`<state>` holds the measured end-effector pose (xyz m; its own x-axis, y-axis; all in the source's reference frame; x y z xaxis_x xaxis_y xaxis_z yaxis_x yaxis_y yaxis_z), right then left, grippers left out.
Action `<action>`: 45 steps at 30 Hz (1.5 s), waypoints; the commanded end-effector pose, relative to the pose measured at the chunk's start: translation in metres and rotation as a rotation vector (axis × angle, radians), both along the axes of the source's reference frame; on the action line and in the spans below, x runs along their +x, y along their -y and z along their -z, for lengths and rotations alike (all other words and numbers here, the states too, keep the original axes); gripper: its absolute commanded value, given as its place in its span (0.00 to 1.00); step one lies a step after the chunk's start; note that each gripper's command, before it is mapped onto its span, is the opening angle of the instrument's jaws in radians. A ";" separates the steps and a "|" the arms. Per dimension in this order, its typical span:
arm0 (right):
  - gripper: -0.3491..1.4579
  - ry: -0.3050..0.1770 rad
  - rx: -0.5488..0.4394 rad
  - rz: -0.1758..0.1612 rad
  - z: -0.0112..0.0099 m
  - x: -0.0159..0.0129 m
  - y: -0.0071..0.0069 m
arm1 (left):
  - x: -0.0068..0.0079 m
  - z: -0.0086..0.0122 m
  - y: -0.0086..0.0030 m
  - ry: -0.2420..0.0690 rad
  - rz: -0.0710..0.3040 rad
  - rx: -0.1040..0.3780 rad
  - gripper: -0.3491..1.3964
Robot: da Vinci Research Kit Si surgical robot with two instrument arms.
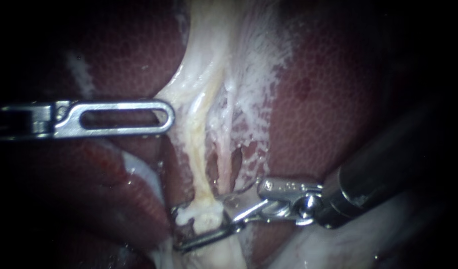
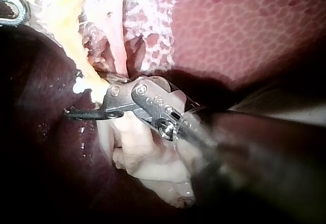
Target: Going back first clip left tube
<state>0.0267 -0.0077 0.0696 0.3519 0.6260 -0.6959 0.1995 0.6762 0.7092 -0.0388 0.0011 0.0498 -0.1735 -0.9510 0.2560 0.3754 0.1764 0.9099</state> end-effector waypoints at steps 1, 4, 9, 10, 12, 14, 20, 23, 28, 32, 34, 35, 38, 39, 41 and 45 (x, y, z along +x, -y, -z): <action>0.52 -0.007 -0.023 -0.007 0.0003 -0.0003 -0.0004 | 0.0000 0.0000 0.0000 0.000 0.000 0.000 0.00; 0.52 -0.020 -0.044 -0.004 0.0009 -0.0008 -0.0011 | 0.0000 0.0000 0.0000 0.000 0.000 0.000 0.00; 0.52 -0.033 -0.080 -0.010 0.0020 -0.0021 -0.0025 | 0.0000 0.0001 0.0001 0.000 0.000 0.000 0.00; 0.52 -0.035 -0.090 -0.013 0.0022 -0.0024 -0.0028 | 0.0000 0.0001 0.0001 0.000 0.000 0.000 0.00; 0.52 -0.033 -0.103 -0.023 0.0025 -0.0030 -0.0032 | 0.0000 0.0001 0.0001 0.000 0.000 0.000 0.00; 0.52 -0.036 -0.105 -0.023 0.0029 -0.0037 -0.0036 | 0.0000 0.0000 0.0001 0.000 0.000 0.000 0.00; 0.52 -0.029 -0.108 -0.037 0.0039 -0.0061 -0.0048 | 0.0000 0.0000 0.0001 0.000 0.000 -0.001 0.00; 0.52 -0.025 -0.114 -0.044 0.0042 -0.0075 -0.0050 | 0.0000 -0.0001 0.0002 -0.001 0.000 -0.001 0.00; 0.52 -0.017 -0.142 -0.062 0.0048 -0.0097 -0.0054 | -0.0001 -0.0001 0.0002 -0.001 0.000 -0.002 0.00; 0.52 -0.020 -0.165 -0.068 0.0059 -0.0115 -0.0063 | 0.0000 -0.0002 0.0002 -0.001 0.000 -0.002 0.00; 0.52 -0.021 -0.190 -0.075 0.0067 -0.0127 -0.0068 | -0.0001 -0.0003 0.0002 -0.001 0.000 -0.002 0.00; 0.52 -0.016 -0.196 -0.082 0.0072 -0.0132 -0.0071 | -0.0001 -0.0003 0.0002 -0.001 0.000 -0.002 0.00; 0.52 -0.014 -0.229 -0.093 0.0087 -0.0147 -0.0083 | -0.0001 -0.0004 0.0003 -0.001 0.000 -0.003 0.00; 0.52 -0.013 -0.236 -0.096 0.0092 -0.0151 -0.0088 | -0.0001 -0.0004 0.0003 -0.001 0.000 -0.003 0.00; 0.52 -0.013 -0.242 -0.102 0.0104 -0.0161 -0.0097 | -0.0001 -0.0005 0.0003 -0.001 0.000 -0.003 0.00; 0.52 -0.014 -0.250 -0.111 0.0124 -0.0179 -0.0108 | 0.0000 -0.0006 0.0003 -0.001 -0.001 -0.003 0.00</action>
